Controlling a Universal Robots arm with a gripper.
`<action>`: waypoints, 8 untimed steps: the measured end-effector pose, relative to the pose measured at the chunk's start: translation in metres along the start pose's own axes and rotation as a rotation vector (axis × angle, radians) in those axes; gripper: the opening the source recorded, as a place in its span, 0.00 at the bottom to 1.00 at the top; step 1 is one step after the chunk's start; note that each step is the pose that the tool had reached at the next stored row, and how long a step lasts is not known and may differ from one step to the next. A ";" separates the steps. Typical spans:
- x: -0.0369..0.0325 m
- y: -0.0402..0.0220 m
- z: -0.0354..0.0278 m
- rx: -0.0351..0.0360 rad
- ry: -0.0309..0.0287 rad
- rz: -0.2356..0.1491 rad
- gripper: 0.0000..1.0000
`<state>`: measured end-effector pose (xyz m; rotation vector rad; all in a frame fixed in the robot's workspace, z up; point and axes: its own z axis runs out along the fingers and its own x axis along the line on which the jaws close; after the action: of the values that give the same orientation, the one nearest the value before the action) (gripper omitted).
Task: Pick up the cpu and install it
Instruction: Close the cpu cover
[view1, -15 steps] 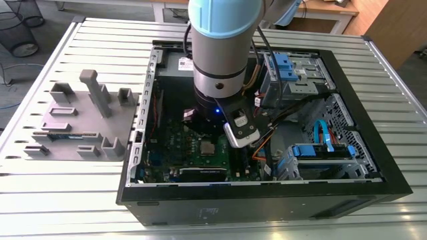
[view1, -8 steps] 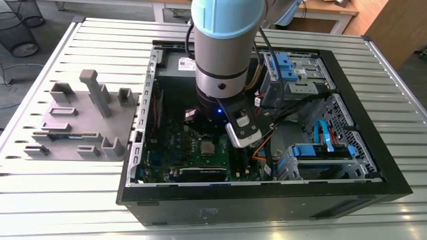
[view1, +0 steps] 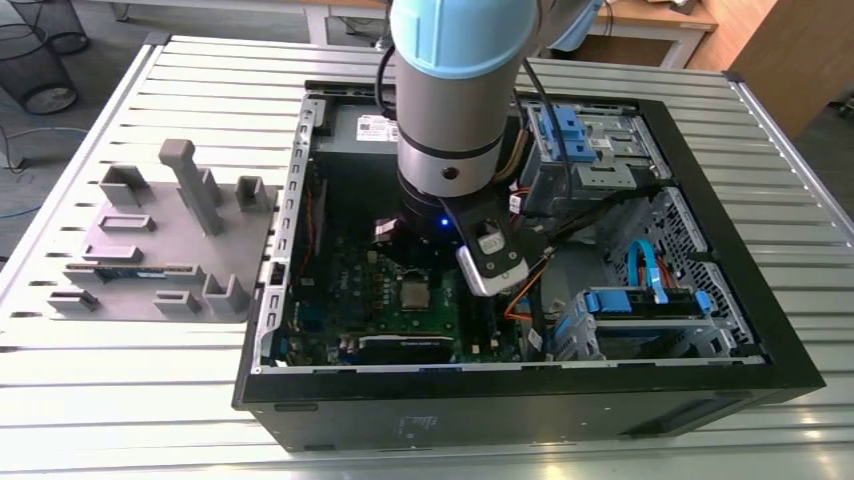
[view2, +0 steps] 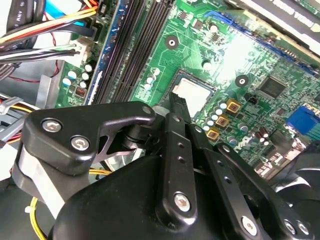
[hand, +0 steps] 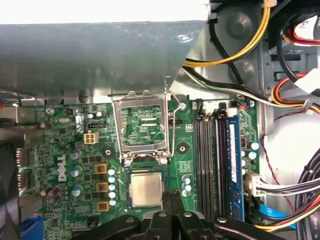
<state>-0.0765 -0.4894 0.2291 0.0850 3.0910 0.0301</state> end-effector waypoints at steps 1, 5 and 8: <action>-0.0014 0.0002 0.0002 0.0002 0.0006 0.000 0.11; -0.0064 0.0011 0.0011 0.0001 0.0025 0.000 0.11; -0.0064 0.0011 0.0011 0.0001 0.0025 0.000 0.11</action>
<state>-0.0700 -0.4886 0.2283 0.0853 3.0935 0.0301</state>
